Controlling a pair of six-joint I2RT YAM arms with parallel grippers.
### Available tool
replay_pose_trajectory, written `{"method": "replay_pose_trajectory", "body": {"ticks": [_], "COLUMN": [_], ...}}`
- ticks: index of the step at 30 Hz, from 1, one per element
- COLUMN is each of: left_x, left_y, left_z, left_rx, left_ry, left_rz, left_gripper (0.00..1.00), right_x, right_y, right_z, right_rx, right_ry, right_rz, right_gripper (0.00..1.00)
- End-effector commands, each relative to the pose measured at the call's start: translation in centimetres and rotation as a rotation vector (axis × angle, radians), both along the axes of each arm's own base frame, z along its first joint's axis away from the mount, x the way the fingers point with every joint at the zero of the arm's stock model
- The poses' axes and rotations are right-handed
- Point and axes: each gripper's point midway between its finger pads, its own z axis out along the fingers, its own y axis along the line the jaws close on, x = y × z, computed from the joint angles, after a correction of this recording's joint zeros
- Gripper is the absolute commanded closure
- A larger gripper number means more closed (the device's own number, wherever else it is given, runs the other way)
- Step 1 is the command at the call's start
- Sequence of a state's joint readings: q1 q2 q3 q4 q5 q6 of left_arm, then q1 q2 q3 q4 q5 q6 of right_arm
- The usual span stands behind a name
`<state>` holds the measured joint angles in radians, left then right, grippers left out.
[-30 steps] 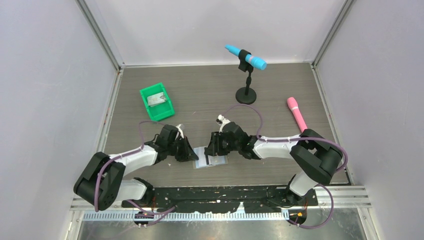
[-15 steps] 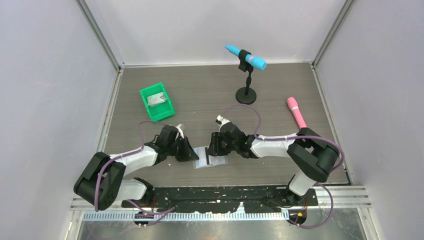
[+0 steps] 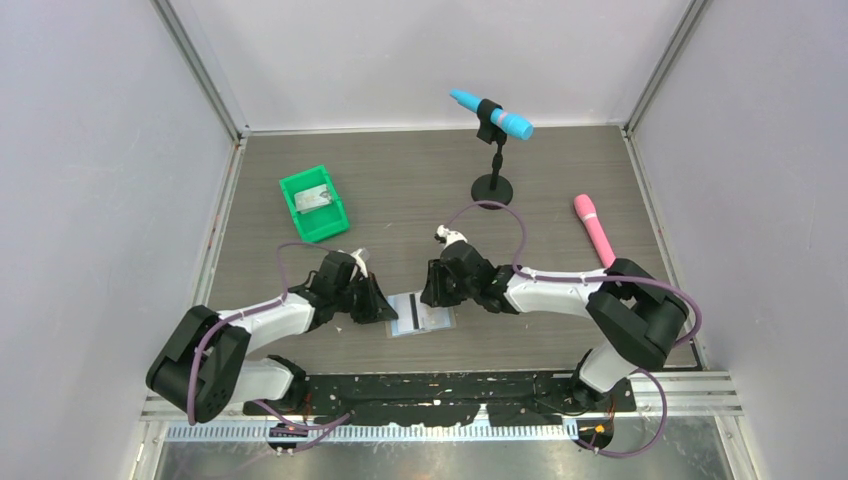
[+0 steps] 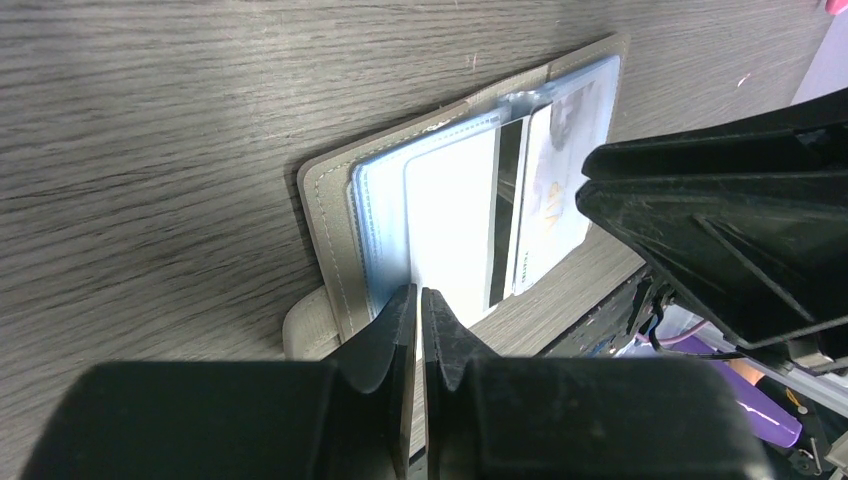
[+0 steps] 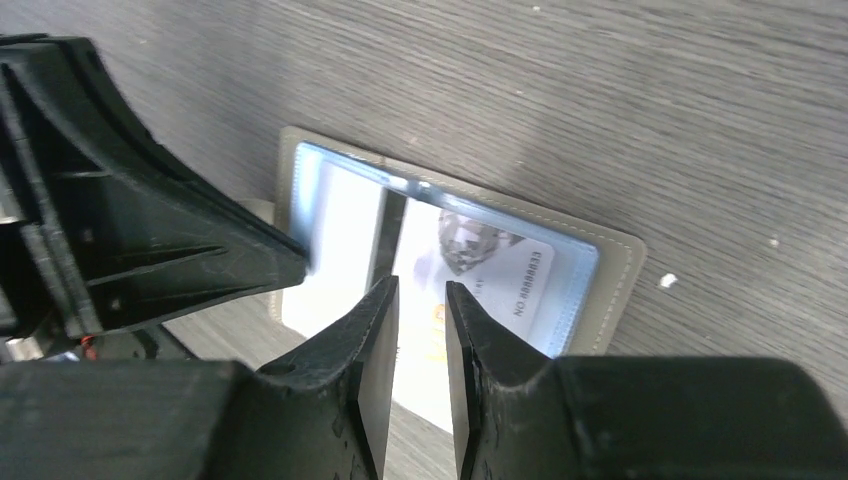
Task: Take the credit cards out of the card holder
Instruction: Remove the credit card from the card holder.
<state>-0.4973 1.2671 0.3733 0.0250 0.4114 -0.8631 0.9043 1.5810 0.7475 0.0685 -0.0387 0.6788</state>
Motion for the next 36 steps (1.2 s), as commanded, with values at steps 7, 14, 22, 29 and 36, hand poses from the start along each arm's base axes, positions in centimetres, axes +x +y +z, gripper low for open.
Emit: {"method": "replay_pose_trajectory", "body": {"ticks": [7, 14, 22, 29, 36], "left_x": [-0.9, -1.0, -1.1, -1.1, -1.1], "left_y": [1.5, 1.5, 1.7, 1.7, 1.7], "left_z": [-1.7, -1.8, -2.1, -2.3, -2.1], "left_rx": [0.074, 0.075, 0.085, 0.090, 0.088], "left_ry": [0.024, 0.028, 0.037, 0.043, 0.038], "left_rz": [0.018, 0.019, 0.020, 0.020, 0.022], "left_gripper": [0.91, 0.91, 0.90, 0.90, 0.90], "right_x": [-1.0, -1.3, -0.9, -0.2, -0.7], "right_y": [4.0, 4.8, 2.8, 1.5, 2.1], "right_z": [3.6, 1.8, -0.4, -0.2, -0.6], "right_rx": [0.194, 0.133, -0.007, -0.061, -0.043], "right_ry": [-0.025, -0.007, 0.012, -0.025, 0.001], "right_rz": [0.095, 0.088, 0.021, -0.022, 0.004], "right_gripper": [0.66, 0.65, 0.65, 0.64, 0.64]}}
